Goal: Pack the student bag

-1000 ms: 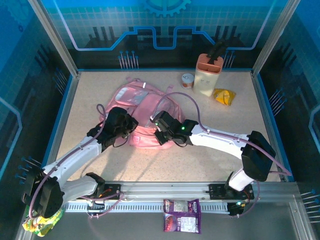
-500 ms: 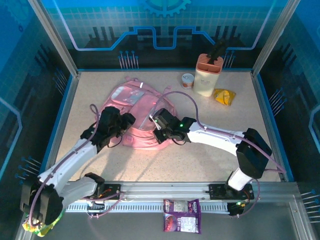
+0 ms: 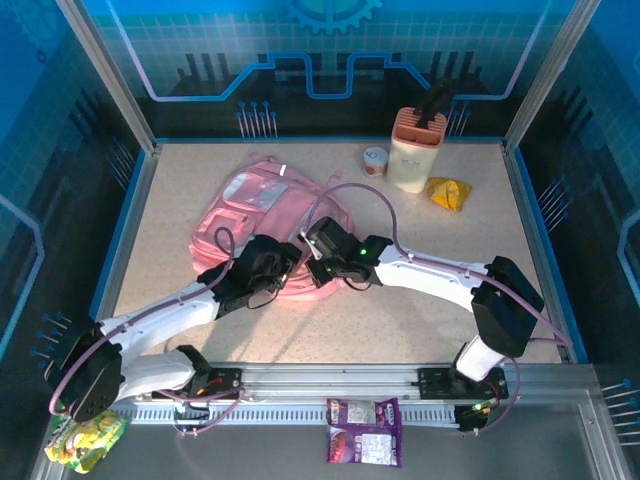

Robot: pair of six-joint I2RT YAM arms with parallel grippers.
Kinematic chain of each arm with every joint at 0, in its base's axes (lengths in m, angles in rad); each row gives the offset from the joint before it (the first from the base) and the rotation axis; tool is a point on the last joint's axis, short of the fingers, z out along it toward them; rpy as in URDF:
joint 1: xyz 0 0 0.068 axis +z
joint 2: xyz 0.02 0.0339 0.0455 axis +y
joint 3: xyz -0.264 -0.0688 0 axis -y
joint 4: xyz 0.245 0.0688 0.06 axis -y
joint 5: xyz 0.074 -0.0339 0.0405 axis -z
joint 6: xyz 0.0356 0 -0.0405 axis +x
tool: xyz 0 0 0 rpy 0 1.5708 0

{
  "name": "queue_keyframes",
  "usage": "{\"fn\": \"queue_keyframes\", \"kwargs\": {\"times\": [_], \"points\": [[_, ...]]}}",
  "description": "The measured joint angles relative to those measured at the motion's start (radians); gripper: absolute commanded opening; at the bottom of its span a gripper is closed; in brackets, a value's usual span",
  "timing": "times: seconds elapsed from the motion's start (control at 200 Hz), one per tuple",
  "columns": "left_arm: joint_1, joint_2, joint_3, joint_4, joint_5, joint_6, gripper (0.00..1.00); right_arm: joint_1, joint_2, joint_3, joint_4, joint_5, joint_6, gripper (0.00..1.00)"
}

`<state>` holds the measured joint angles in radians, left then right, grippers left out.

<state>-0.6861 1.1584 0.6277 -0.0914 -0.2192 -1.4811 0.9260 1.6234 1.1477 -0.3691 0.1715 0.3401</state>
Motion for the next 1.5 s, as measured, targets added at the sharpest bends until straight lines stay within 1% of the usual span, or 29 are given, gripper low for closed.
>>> {"fn": "queue_keyframes", "kwargs": {"times": [0.115, 0.23, 0.375, 0.49, 0.595, 0.71, 0.82, 0.905, 1.05, 1.065, 1.096, 1.111, 1.176, 1.196, 1.211, 1.256, 1.321, 1.361, 1.436, 1.501], "points": [[-0.006, 0.002, 0.002, -0.008, -0.030, -0.040, 0.16, -0.010, 0.000, -0.008, 0.008, 0.002, 0.003, 0.00], [-0.005, 0.002, 0.006, -0.018, -0.043, -0.034, 0.00, -0.024, 0.000, -0.009, 0.016, 0.006, 0.003, 0.00], [-0.002, -0.014, 0.007, -0.037, -0.048, -0.001, 0.00, -0.062, 0.000, -0.009, 0.032, 0.004, 0.002, 0.00], [0.006, -0.057, 0.007, -0.075, -0.047, 0.057, 0.00, -0.118, 0.000, -0.009, 0.048, 0.005, -0.001, 0.00], [0.014, -0.108, 0.007, -0.124, -0.045, 0.109, 0.00, -0.169, 0.012, 0.004, 0.048, 0.031, -0.002, 0.00], [0.042, -0.164, 0.007, -0.180, -0.009, 0.177, 0.00, -0.214, 0.051, 0.039, 0.047, 0.054, -0.011, 0.00], [0.114, -0.200, 0.007, -0.214, 0.076, 0.265, 0.00, -0.213, 0.071, 0.055, 0.047, 0.048, -0.032, 0.00], [0.201, -0.219, 0.007, -0.250, 0.164, 0.351, 0.00, -0.192, 0.066, 0.048, 0.056, 0.048, -0.040, 0.00], [0.357, -0.235, 0.023, -0.353, 0.280, 0.514, 0.00, -0.122, 0.019, -0.025, 0.089, 0.055, -0.030, 0.00], [0.374, -0.234, 0.026, -0.364, 0.293, 0.529, 0.02, -0.111, 0.015, -0.031, 0.091, 0.057, -0.026, 0.00], [0.407, -0.232, 0.035, -0.384, 0.315, 0.559, 0.12, -0.092, 0.010, -0.039, 0.092, 0.060, -0.016, 0.00], [0.426, -0.231, 0.040, -0.395, 0.327, 0.576, 0.15, -0.081, 0.009, -0.042, 0.093, 0.064, -0.011, 0.00], [0.490, -0.219, 0.061, -0.425, 0.353, 0.629, 0.16, -0.027, 0.008, -0.046, 0.093, 0.071, 0.019, 0.00], [0.513, -0.211, 0.068, -0.430, 0.359, 0.648, 0.18, -0.007, 0.008, -0.046, 0.093, 0.072, 0.026, 0.00], [0.526, -0.207, 0.073, -0.434, 0.364, 0.653, 0.21, 0.006, 0.008, -0.046, 0.094, 0.076, 0.033, 0.00], [0.580, -0.187, 0.086, -0.436, 0.378, 0.683, 0.36, 0.048, 0.015, -0.038, 0.101, 0.085, 0.050, 0.00], [0.645, -0.158, 0.101, -0.427, 0.392, 0.705, 0.42, 0.089, 0.036, -0.008, 0.100, 0.087, 0.067, 0.00], [0.669, -0.146, 0.107, -0.419, 0.391, 0.707, 0.46, 0.108, 0.053, 0.013, 0.100, 0.087, 0.074, 0.00], [0.678, -0.154, 0.105, -0.394, 0.393, 0.684, 0.49, 0.124, 0.070, 0.030, 0.099, 0.090, 0.082, 0.00], [0.669, -0.206, 0.069, -0.354, 0.400, 0.618, 0.58, 0.126, 0.071, 0.030, 0.094, 0.095, 0.087, 0.00]]}}
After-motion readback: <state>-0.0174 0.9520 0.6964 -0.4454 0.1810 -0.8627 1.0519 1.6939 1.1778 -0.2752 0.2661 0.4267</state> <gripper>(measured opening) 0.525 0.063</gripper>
